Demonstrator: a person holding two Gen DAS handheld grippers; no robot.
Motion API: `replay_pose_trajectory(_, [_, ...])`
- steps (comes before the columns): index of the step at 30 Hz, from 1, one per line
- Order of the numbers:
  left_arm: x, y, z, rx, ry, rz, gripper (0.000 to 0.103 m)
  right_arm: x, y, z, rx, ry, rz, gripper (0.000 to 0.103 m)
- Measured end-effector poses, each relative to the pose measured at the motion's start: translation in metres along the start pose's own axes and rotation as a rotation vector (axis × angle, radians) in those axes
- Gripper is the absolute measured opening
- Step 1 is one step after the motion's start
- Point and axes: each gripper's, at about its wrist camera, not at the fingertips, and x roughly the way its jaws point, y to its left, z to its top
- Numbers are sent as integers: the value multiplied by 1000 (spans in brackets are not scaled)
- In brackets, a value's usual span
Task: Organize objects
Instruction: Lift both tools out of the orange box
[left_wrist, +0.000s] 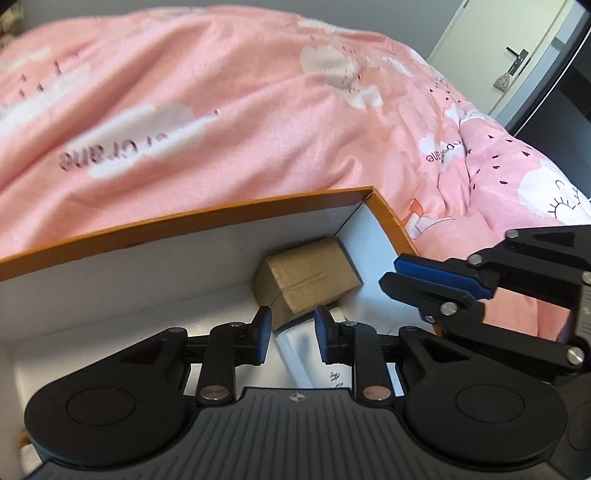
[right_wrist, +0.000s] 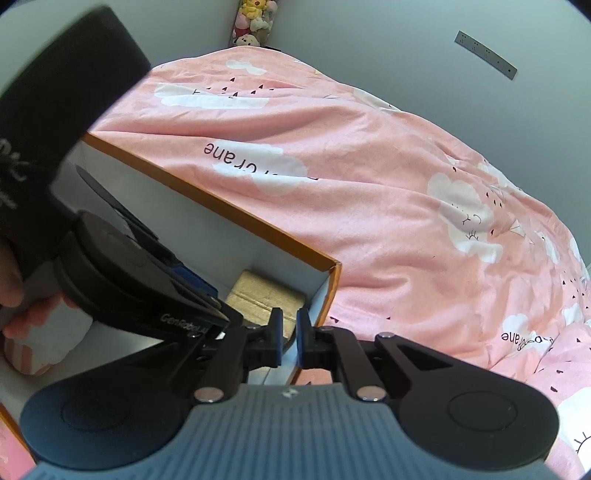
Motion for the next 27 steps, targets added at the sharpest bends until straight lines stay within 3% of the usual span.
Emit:
replay_pose_trajectory(4, [-34,-9,-17,12,-89,69,37,10,-2,3,-1,-17,15,7])
replay_pose_trajectory(9, [-77,-19,-46,14,-216,115,53,-14,3,-5,20,-45,31,10])
replay_pose_trajectory(13, [-109,-30,-67,21,-278,141,55,-45,11,-17,67,-98,61,23])
replay_pose_trajectory(16, [-131,-37,-85,36,-314,150,63,-71,17,-32,109,-158,83,32])
replay_pose_trajectory(21, [-156,-44,-115,45,-326,104,66,-108,27,-61,219,-222,116,46])
replay_pose_trajectory(24, [-160,-41,-131,17,-291,64,69,-123,38,-79,279,-220,121,55])
replay_pose_trajectory(27, [-159,-40,-149,4,-252,84,75,-132,50,-94,322,-191,120,62])
